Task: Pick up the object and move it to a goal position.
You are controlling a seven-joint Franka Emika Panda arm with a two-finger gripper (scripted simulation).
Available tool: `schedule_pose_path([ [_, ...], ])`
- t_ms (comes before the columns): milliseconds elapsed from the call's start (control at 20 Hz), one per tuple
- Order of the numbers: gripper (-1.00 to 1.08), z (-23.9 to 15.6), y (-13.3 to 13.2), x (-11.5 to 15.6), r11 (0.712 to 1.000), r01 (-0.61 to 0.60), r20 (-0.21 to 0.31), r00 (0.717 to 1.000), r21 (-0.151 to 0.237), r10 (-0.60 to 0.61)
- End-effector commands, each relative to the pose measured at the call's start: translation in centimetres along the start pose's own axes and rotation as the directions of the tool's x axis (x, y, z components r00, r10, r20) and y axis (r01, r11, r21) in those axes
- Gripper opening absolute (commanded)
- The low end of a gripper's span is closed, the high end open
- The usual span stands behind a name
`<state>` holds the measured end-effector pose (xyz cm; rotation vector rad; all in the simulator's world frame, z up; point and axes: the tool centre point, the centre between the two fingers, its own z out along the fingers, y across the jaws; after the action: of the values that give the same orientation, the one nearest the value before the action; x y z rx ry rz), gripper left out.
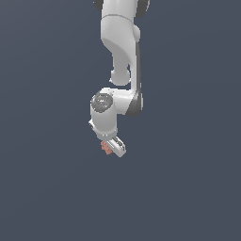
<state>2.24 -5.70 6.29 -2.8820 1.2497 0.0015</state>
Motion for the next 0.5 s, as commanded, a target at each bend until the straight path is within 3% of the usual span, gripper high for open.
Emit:
schedule_pose_path([
  [0, -1.0, -1.3, 0.2, -0.4, 1.0, 0.0, -0.001, 1.0, 0.001, 0.0],
  [450, -1.0, -8.5, 1.2, -2.6, 1.0, 0.0, 0.0, 1.0, 0.001, 0.0],
])
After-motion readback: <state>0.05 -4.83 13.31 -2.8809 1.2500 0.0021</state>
